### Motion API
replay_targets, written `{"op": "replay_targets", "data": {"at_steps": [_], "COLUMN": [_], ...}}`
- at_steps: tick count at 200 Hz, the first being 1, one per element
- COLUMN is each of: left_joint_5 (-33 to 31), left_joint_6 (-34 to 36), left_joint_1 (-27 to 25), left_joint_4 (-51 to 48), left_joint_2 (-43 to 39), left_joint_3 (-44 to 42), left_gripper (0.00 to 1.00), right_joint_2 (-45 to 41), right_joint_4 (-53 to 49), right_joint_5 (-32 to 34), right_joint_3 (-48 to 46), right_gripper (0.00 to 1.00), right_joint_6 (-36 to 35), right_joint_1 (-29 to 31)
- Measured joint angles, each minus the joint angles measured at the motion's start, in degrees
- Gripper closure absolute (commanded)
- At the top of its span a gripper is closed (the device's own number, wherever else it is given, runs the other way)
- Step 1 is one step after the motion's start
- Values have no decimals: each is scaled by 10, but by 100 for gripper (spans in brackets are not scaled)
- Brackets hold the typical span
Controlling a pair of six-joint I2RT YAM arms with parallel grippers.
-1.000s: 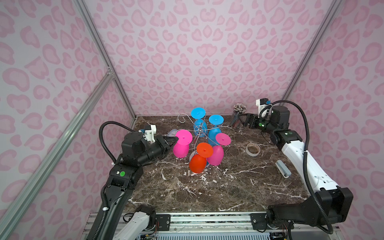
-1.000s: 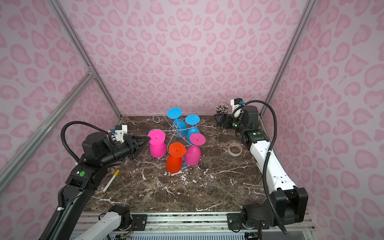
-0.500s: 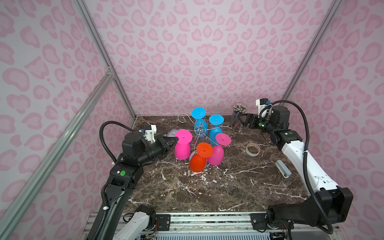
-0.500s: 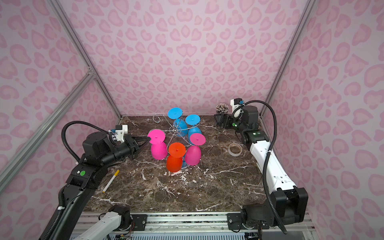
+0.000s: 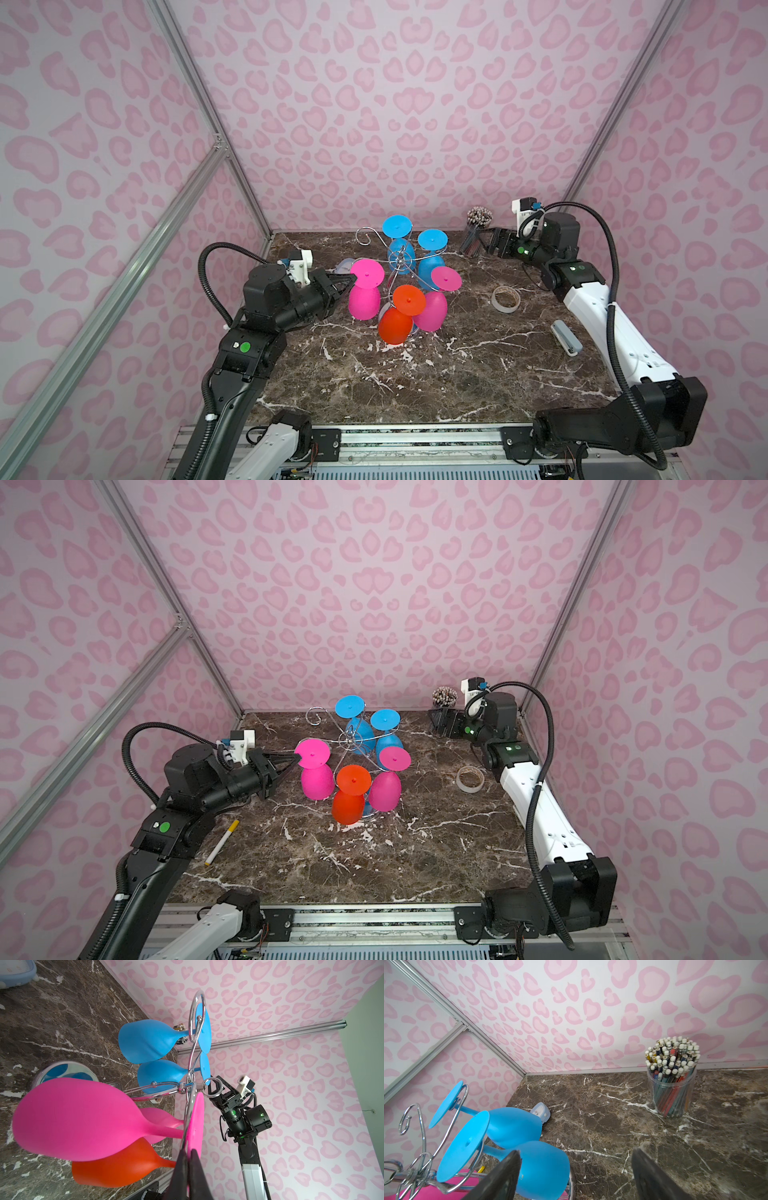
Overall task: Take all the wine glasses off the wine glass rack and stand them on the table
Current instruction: 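Close the left gripper on the magenta glass's base rim, then slide the magenta glass off the rack hook with the left gripper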
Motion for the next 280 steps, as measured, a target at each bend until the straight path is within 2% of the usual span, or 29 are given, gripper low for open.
{"op": "replay_targets", "data": {"at_steps": [166,280], "left_joint_5": [-10,24], "left_joint_6": [11,31], "left_joint_1": [27,30], "left_joint_4": [-11,-7], "left_joint_2": [1,66], "left_joint_3": [28,74], "left_gripper": [96,96], "right_joint_2": [-7,-5], "right_joint_4": [0,-9], "right_joint_5": [0,3], "right_joint_3": [-6,9], "right_gripper": [15,15], "right_joint_6": [6,5], "right_joint_1": [0,0]}}
